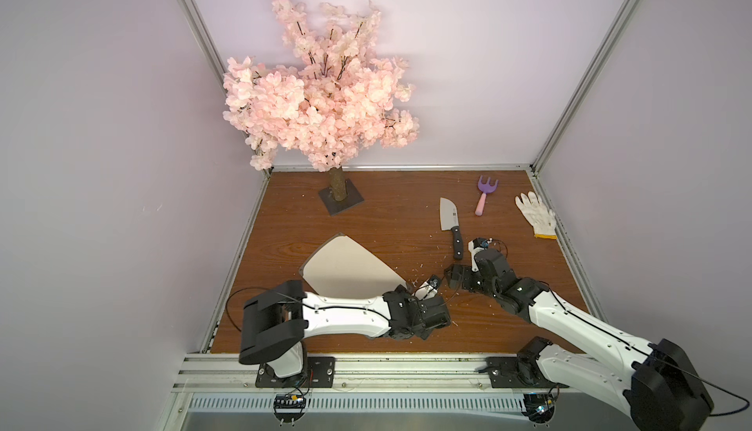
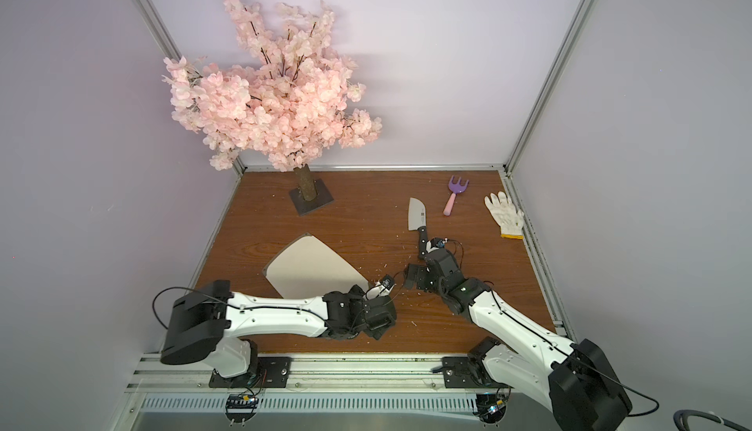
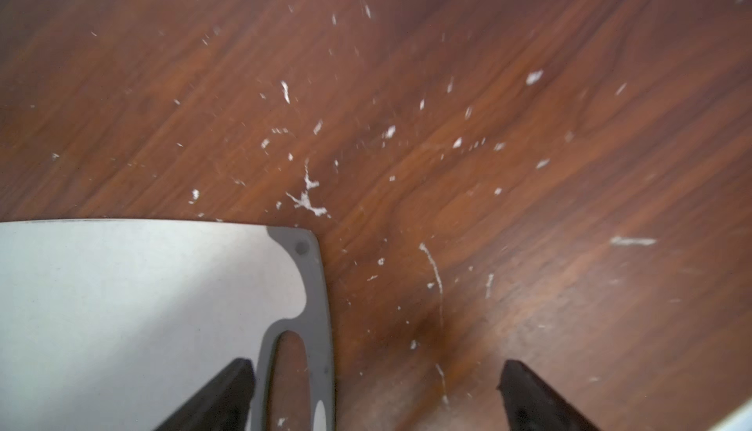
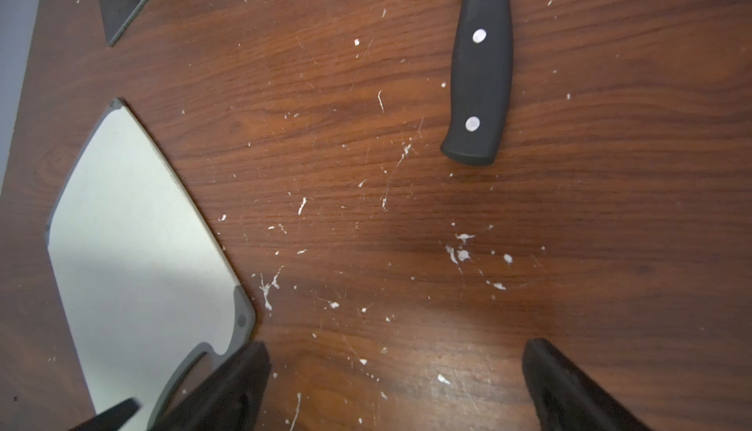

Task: Align the knife with the edge of the cutting board
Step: Adjust the work surface at the center of the board.

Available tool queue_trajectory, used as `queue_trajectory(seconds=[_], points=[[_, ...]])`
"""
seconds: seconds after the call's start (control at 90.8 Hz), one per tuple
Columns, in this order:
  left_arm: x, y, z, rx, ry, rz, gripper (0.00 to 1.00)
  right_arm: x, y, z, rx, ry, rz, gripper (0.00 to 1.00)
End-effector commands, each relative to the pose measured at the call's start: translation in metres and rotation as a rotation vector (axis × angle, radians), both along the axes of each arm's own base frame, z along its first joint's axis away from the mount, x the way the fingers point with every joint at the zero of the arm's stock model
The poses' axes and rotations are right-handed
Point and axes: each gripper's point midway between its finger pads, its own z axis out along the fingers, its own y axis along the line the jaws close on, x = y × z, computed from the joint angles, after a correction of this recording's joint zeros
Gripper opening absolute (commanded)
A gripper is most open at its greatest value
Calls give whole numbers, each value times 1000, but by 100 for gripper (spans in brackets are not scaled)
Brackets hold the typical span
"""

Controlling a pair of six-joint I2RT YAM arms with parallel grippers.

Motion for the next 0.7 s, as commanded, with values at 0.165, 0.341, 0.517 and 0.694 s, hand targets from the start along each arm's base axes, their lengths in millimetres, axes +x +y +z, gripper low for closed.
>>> queue_trajectory(seconds=[0.165, 0.341, 0.517, 0.694], points=[[37, 68, 56, -359, 31, 356, 99, 21, 43, 20, 106, -63, 119, 99], [52, 128, 56, -518, 39, 580, 100, 35, 86, 24, 113, -62, 228, 100], [56, 187, 43, -617, 58, 809, 100, 44, 127, 12, 116, -30, 319, 99], [57, 230, 28, -654, 53, 996, 100, 48, 160, -9, 137, 20, 386, 100]])
